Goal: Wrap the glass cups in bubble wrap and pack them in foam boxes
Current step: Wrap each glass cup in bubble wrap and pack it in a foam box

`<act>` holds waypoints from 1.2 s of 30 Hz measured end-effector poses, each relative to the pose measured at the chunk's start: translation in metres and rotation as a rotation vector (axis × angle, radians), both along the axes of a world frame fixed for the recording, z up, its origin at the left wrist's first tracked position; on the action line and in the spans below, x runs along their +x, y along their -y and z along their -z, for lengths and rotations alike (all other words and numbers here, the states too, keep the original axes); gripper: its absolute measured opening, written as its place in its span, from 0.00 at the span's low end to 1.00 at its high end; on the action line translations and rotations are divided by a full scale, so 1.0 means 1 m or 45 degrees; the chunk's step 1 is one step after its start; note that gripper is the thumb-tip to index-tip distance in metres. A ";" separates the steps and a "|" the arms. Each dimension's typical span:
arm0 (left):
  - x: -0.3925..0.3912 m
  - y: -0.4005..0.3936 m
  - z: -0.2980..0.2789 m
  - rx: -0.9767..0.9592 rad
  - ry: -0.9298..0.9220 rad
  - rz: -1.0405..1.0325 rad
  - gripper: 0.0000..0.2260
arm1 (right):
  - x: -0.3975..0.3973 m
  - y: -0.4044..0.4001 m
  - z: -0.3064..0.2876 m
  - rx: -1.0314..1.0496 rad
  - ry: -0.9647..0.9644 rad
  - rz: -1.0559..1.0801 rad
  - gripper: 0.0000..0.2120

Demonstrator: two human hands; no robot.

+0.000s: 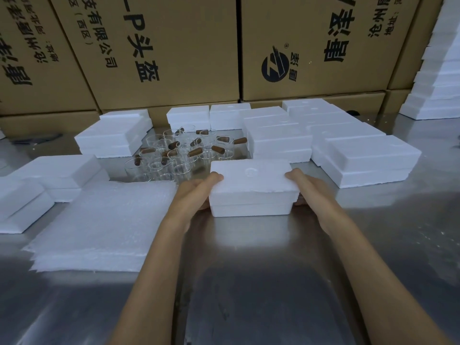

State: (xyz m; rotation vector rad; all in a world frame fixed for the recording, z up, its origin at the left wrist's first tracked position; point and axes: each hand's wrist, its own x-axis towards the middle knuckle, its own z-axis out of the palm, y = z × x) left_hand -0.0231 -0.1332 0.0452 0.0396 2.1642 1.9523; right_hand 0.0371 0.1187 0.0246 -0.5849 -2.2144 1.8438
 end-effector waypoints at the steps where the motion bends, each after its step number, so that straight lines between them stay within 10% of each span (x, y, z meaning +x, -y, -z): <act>1: 0.000 -0.001 0.000 0.033 0.000 -0.027 0.11 | 0.000 0.002 0.000 -0.021 -0.035 0.002 0.22; 10: 0.010 0.000 -0.013 0.201 -0.127 -0.285 0.06 | 0.007 0.038 -0.009 -0.363 -0.223 -0.112 0.28; 21: -0.007 0.023 -0.044 0.514 -0.479 -0.808 0.29 | -0.031 0.128 -0.046 -0.564 -0.214 -0.266 0.28; 25: -0.044 0.075 -0.060 0.378 -0.515 -1.028 0.45 | -0.068 0.190 -0.069 -0.544 -0.121 -0.392 0.34; 36: -0.125 0.216 -0.076 -0.005 -0.456 -1.370 0.46 | -0.170 0.367 -0.102 -0.463 0.111 -0.738 0.38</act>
